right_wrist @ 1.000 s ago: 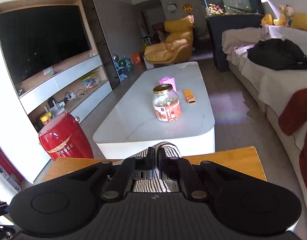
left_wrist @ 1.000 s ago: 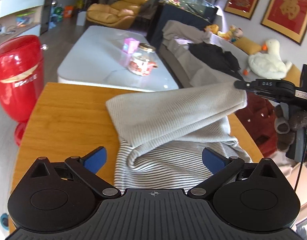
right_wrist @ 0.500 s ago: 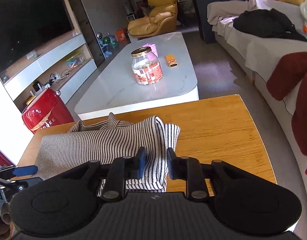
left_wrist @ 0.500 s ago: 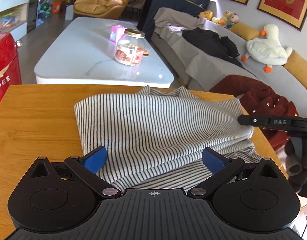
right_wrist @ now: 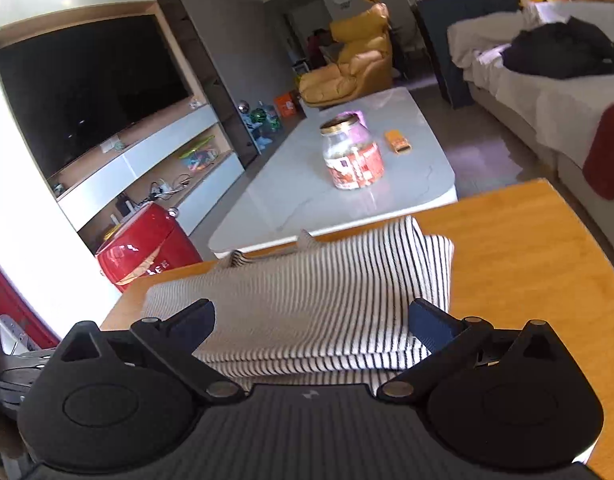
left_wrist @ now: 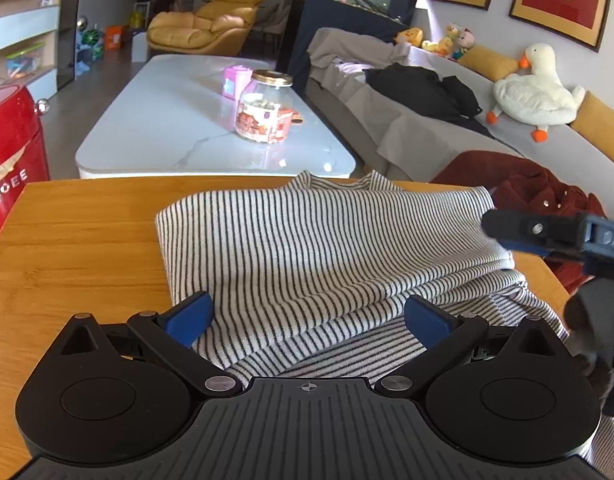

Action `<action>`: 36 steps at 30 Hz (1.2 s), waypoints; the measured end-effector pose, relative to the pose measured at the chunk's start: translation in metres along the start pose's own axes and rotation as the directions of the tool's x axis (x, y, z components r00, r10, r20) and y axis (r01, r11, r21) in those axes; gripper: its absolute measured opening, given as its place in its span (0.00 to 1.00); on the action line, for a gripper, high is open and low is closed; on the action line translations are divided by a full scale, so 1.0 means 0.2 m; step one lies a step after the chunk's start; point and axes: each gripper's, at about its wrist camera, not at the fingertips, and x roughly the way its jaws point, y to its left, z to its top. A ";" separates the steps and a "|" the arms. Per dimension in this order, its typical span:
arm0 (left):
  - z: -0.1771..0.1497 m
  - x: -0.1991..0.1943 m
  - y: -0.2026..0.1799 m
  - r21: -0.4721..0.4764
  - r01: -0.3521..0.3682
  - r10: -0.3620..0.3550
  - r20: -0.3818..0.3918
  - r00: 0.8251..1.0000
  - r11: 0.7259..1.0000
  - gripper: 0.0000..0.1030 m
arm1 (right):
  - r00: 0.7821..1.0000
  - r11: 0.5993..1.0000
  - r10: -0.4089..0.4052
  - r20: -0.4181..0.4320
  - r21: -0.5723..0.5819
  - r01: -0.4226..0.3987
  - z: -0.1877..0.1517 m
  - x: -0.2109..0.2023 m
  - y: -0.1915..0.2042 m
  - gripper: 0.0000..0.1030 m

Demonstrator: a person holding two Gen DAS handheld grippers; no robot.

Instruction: Fold clothes

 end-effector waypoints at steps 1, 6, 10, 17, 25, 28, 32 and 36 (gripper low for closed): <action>0.00 0.00 0.00 0.001 0.000 0.000 -0.002 1.000 1.000 1.00 | 0.999 0.999 -0.035 -0.030 0.002 0.035 -0.01 0.03 -0.01 1.00; 0.03 -0.03 0.02 -0.048 0.024 -0.024 0.016 1.000 0.999 1.00 | 0.997 0.999 -0.039 -0.067 0.009 0.039 -0.03 0.06 -0.02 1.00; 0.07 -0.07 0.05 -0.101 0.133 -0.121 0.110 0.987 0.986 1.00 | 0.994 0.997 -0.074 -0.079 -0.043 0.071 -0.04 0.08 0.03 1.00; 0.01 0.08 0.02 -0.045 0.115 -0.110 0.100 0.989 0.992 1.00 | 0.991 0.992 -0.098 -0.094 -0.085 0.090 -0.02 0.06 0.04 1.00; -0.03 0.05 0.03 -0.059 0.127 -0.117 0.150 0.982 0.990 1.00 | 0.989 0.987 -0.144 -0.019 -0.074 0.142 0.09 0.01 -0.01 0.17; -0.06 0.01 0.04 -0.082 0.134 -0.116 0.200 0.973 0.988 1.00 | 0.992 0.988 -0.125 0.030 -0.086 0.127 0.12 -0.07 0.00 0.06; -0.07 -0.01 0.06 -0.106 0.135 -0.107 0.235 0.966 0.985 1.00 | 0.989 0.985 -0.151 0.007 -0.081 0.151 0.10 -0.14 -0.02 0.04; -0.04 0.02 0.06 -0.105 0.135 -0.112 0.197 0.974 0.985 1.00 | 0.980 0.979 -0.188 -0.057 -0.096 0.183 0.00 -0.08 -0.08 0.05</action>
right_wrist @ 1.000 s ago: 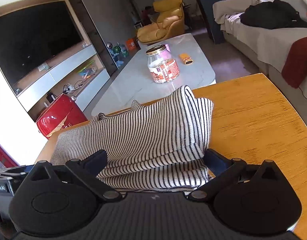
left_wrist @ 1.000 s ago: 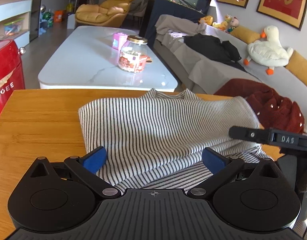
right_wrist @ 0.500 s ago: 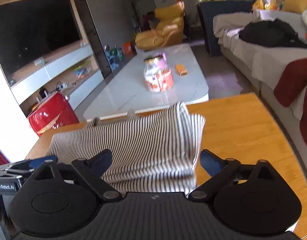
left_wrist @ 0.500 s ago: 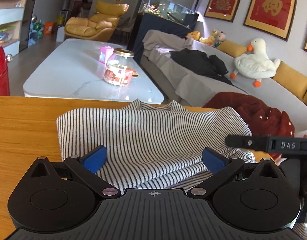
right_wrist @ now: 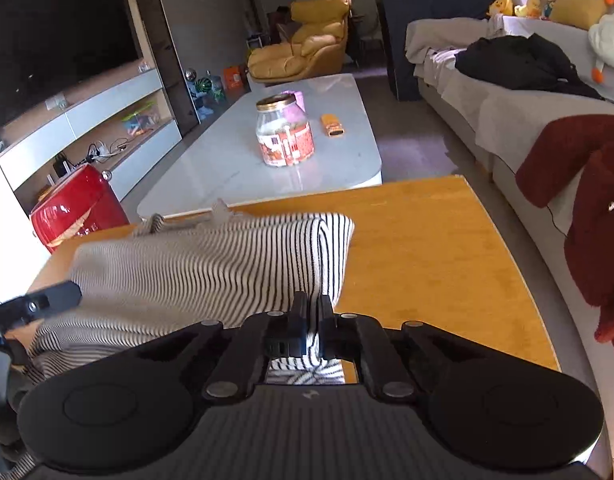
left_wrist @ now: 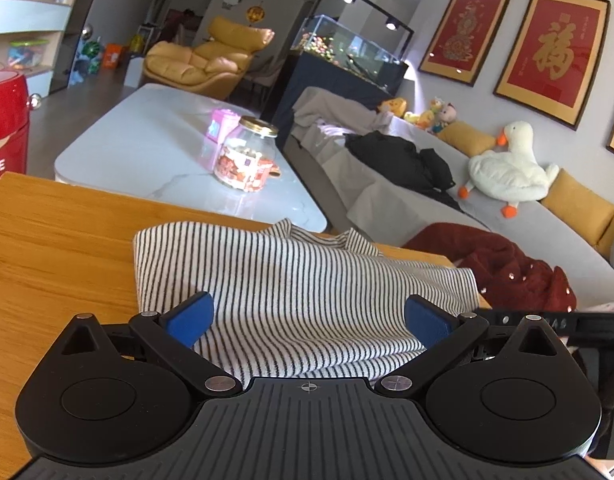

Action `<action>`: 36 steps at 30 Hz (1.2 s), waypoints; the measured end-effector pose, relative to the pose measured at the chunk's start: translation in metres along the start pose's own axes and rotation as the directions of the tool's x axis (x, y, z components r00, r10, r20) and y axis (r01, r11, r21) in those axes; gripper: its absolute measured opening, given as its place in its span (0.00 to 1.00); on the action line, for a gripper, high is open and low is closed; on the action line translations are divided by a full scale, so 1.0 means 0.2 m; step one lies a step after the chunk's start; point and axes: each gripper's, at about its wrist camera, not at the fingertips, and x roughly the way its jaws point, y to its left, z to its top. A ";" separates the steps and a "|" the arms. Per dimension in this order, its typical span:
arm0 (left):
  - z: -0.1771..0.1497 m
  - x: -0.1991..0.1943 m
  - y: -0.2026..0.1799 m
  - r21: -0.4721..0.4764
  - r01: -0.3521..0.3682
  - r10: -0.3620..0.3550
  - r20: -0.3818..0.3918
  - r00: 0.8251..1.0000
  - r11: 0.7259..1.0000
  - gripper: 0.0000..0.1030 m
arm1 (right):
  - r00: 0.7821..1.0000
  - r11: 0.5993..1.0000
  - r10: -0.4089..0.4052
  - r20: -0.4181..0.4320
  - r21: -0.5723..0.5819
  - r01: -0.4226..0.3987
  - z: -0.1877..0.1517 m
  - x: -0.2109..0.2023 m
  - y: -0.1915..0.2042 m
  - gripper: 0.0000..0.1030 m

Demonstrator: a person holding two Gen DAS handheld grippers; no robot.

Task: Fold clothes
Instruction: 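Grasp the folded shirt edge with the right gripper and fold it over again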

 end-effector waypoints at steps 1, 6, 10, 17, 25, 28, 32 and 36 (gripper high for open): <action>0.00 0.01 -0.01 0.008 -0.007 0.007 -0.007 1.000 1.000 1.00 | 1.000 1.000 0.002 0.000 0.002 -0.002 0.01 0.00 0.00 0.06; 0.01 0.03 -0.03 0.036 -0.028 0.029 -0.026 0.999 0.999 1.00 | 0.994 0.995 -0.029 0.103 -0.090 0.038 0.20 -0.06 0.09 0.11; 0.00 0.03 -0.03 0.040 -0.032 0.033 -0.026 0.999 0.999 1.00 | 0.994 0.990 0.094 0.050 -0.111 -0.088 0.37 0.06 0.20 0.28; -0.01 0.02 -0.04 0.034 -0.030 0.031 -0.022 0.999 0.999 1.00 | 0.991 0.992 0.092 -0.096 -0.073 -0.099 0.45 0.57 0.36 0.32; 0.04 -0.03 0.06 -0.099 0.020 -0.021 -0.011 1.000 0.995 1.00 | 0.986 0.979 0.154 -0.059 -0.125 -0.161 0.41 0.45 0.40 0.05; 0.11 -0.13 0.08 -0.148 -0.016 0.015 -0.008 1.000 0.989 1.00 | 0.967 0.957 0.253 -0.001 -0.149 -0.251 0.40 0.14 0.39 0.05; 0.26 -0.26 0.12 -0.186 -0.021 0.021 -0.003 1.000 0.982 1.00 | 0.962 0.936 0.274 0.009 -0.233 -0.265 0.28 -0.20 0.37 0.05; 0.36 -0.32 0.13 -0.187 -0.016 0.017 0.004 1.000 0.982 1.00 | 0.943 0.925 0.323 -0.084 -0.181 -0.333 0.06 -0.35 0.30 0.05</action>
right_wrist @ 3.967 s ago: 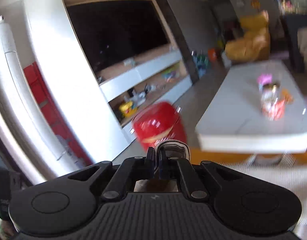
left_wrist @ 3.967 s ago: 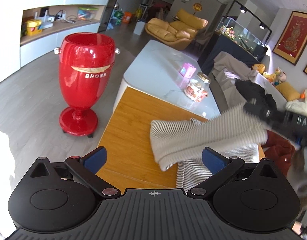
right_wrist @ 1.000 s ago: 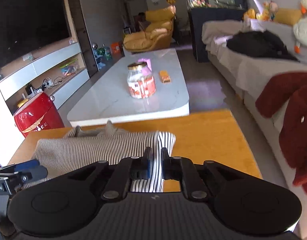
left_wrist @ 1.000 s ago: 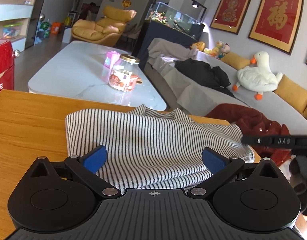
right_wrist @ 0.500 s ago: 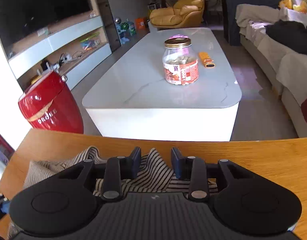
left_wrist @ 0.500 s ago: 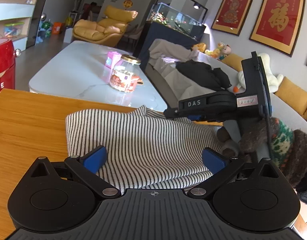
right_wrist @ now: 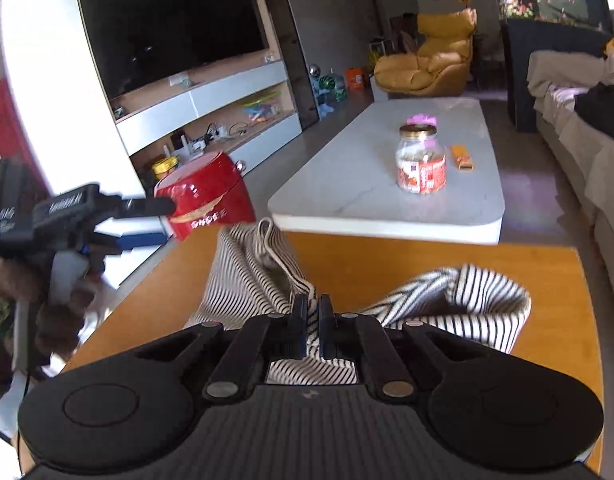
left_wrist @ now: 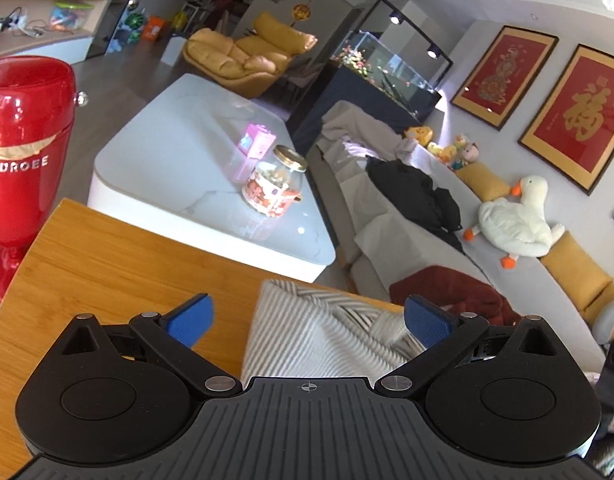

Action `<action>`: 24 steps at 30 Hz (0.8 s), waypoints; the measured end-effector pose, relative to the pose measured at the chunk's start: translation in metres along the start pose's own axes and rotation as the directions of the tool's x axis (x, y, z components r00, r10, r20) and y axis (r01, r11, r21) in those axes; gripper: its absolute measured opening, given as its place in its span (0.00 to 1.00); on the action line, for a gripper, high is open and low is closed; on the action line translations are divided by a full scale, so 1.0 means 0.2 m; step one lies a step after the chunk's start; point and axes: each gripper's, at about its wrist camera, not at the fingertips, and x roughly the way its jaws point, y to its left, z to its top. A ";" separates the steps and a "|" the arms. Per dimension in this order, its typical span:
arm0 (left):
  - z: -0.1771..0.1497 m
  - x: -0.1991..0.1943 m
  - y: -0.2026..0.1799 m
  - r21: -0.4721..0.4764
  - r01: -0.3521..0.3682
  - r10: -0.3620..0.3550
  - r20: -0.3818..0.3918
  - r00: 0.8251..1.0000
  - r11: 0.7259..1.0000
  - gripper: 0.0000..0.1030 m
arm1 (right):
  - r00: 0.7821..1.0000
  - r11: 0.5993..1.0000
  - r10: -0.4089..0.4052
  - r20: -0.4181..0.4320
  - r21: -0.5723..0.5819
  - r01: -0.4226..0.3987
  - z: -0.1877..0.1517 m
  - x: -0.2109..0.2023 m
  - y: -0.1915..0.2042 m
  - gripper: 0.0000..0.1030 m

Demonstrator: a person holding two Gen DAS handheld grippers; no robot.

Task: Fold clothes
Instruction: 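Grasp the folded shirt edge with the right gripper and fold it over again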

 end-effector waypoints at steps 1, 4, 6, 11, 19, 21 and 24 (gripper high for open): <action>0.02 0.01 -0.02 0.009 0.001 -0.001 -0.002 1.000 1.000 1.00 | 1.000 1.000 0.006 -0.018 -0.003 -0.006 -0.06 -0.01 0.02 0.05; 0.01 0.05 -0.08 0.054 0.010 -0.008 -0.037 0.999 0.998 1.00 | 0.999 1.000 0.021 -0.050 0.016 -0.020 -0.20 -0.02 0.05 0.05; -0.02 0.09 -0.12 0.090 0.009 -0.003 -0.066 0.998 0.996 1.00 | 0.997 0.999 0.022 -0.067 0.048 -0.019 -0.26 0.00 0.05 0.05; -0.14 0.21 -0.18 0.188 -0.020 0.048 -0.143 0.989 0.982 1.00 | 0.992 0.994 0.021 -0.122 0.106 -0.008 -0.38 0.02 0.03 0.05; -0.35 0.13 -0.08 0.332 -0.069 0.151 -0.226 0.962 0.941 1.00 | 0.999 1.000 -0.001 0.055 0.006 0.000 -0.28 -0.29 0.10 0.65; -0.38 0.09 -0.06 0.349 -0.067 0.156 -0.233 0.960 0.935 1.00 | 0.992 0.999 -0.034 0.119 0.017 0.033 -0.25 -0.35 0.08 0.76; -0.42 0.06 -0.03 0.358 -0.061 0.160 -0.254 0.954 0.932 1.00 | 0.971 0.989 -0.148 0.187 0.054 0.140 -0.25 -0.39 0.05 0.90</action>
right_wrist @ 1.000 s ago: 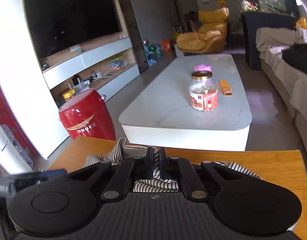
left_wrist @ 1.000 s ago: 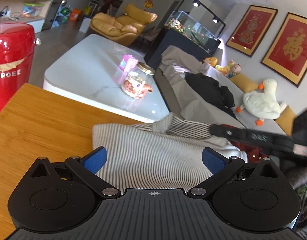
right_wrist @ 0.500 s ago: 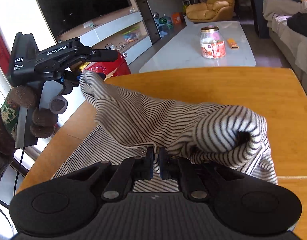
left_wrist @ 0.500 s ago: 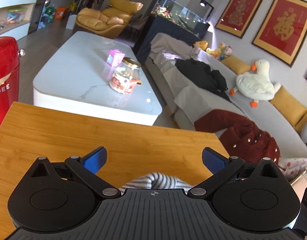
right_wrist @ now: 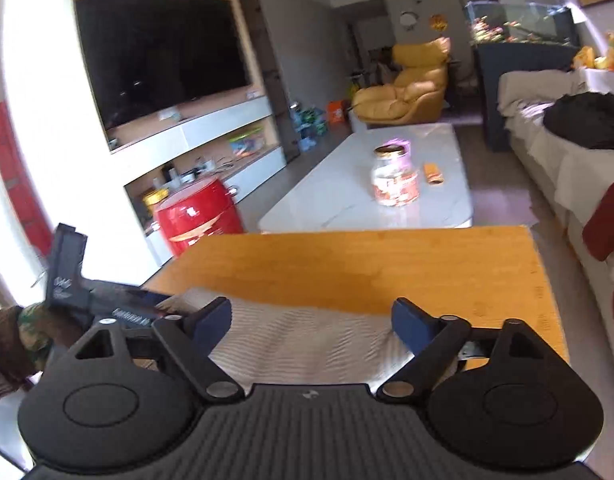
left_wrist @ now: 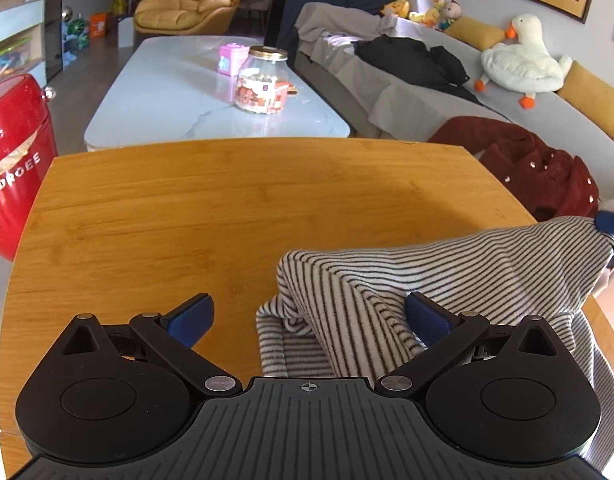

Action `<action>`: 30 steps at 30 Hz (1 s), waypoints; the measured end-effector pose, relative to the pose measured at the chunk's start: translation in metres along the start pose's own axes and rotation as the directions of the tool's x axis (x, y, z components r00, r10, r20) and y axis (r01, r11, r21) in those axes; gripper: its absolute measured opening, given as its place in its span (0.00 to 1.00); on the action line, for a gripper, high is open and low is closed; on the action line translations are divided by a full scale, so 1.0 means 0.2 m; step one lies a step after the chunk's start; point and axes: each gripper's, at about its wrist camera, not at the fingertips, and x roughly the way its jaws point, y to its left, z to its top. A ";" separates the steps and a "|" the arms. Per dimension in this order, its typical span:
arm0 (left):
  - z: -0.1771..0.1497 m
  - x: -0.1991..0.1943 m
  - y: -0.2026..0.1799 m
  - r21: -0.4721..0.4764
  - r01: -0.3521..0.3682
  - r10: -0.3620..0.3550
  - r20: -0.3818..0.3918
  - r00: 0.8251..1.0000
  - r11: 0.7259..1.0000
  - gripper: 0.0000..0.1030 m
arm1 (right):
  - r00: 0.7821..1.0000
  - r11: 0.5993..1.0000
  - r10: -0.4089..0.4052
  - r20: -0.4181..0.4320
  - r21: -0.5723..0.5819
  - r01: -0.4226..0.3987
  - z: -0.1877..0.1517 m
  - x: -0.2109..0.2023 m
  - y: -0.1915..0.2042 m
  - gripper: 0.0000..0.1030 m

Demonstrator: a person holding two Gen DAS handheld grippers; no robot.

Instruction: Fold clothes

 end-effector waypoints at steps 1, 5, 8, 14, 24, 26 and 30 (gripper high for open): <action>-0.01 0.00 0.00 0.003 -0.001 0.001 -0.003 1.000 1.000 1.00 | 1.000 1.000 -0.023 0.006 0.010 0.023 0.00 0.01 -0.02 0.90; -0.03 -0.01 0.03 -0.038 0.017 -0.018 -0.014 1.000 0.999 1.00 | 0.982 0.985 -0.169 -0.084 0.024 0.171 -0.06 0.11 -0.09 0.89; -0.05 -0.02 0.06 -0.086 0.041 -0.043 -0.023 0.999 0.995 1.00 | 0.955 0.973 -0.209 -0.210 0.048 0.224 -0.19 0.22 -0.18 0.87; -0.04 -0.14 0.07 -0.165 0.138 -0.132 0.045 0.990 0.977 1.00 | 0.952 0.970 -0.223 -0.210 0.046 0.237 -0.30 0.24 -0.17 0.91; -0.08 -0.08 0.03 -0.246 0.176 -0.164 0.069 0.984 0.953 0.84 | 0.957 0.966 -0.242 -0.157 0.057 0.254 -0.28 0.17 -0.15 0.98; -0.09 -0.06 0.03 -0.256 0.172 -0.159 0.071 0.985 0.951 0.84 | 0.965 0.967 -0.236 -0.116 0.065 0.245 -0.26 0.12 -0.13 0.98; -0.08 -0.06 0.05 -0.277 0.183 -0.171 0.065 0.983 0.943 0.85 | 0.972 0.970 -0.237 -0.010 0.059 0.237 -0.17 0.03 -0.07 0.51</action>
